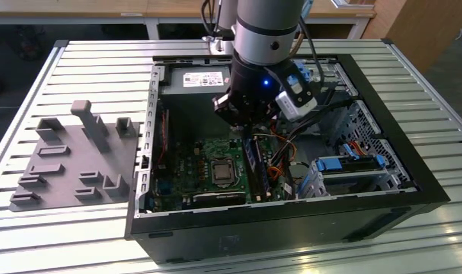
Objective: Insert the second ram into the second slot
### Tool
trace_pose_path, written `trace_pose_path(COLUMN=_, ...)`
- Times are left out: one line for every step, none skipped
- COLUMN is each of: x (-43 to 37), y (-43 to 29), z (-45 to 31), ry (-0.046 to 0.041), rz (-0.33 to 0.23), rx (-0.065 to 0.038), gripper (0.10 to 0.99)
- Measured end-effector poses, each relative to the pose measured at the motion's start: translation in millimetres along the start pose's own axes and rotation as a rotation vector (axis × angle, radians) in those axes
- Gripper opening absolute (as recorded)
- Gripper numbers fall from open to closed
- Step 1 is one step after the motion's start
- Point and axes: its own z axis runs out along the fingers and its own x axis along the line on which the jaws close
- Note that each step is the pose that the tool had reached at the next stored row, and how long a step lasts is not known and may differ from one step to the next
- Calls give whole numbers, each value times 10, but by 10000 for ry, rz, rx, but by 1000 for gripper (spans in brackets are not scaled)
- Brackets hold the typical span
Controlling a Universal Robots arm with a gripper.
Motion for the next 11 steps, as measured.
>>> trace_pose_path(x=1, y=-1, z=11, ry=1, rz=45, rx=-4, gripper=118)
trace_pose_path(x=2, y=-4, z=19, ry=3, rz=121, rx=-4, gripper=118)
trace_pose_path(x=2, y=-8, z=27, ry=5, rz=204, rx=-4, gripper=118)
trace_pose_path(x=3, y=-13, z=36, ry=6, rz=288, rx=-8, gripper=118)
trace_pose_path(x=3, y=-18, z=43, ry=6, rz=366, rx=-10, gripper=118)
trace_pose_path(x=4, y=-32, z=49, ry=6, rz=414, rx=-12, gripper=118)
trace_pose_path(x=6, y=-56, z=52, ry=7, rz=437, rx=-13, gripper=118)
trace_pose_path(x=9, y=-85, z=56, ry=9, rz=444, rx=-15, gripper=118)
trace_pose_path(x=12, y=-108, z=59, ry=11, rz=445, rx=-15, gripper=118)
trace_pose_path(x=13, y=-126, z=61, ry=13, rz=445, rx=-14, gripper=118)
trace_pose_path(x=14, y=-133, z=63, ry=15, rz=447, rx=-14, gripper=118)
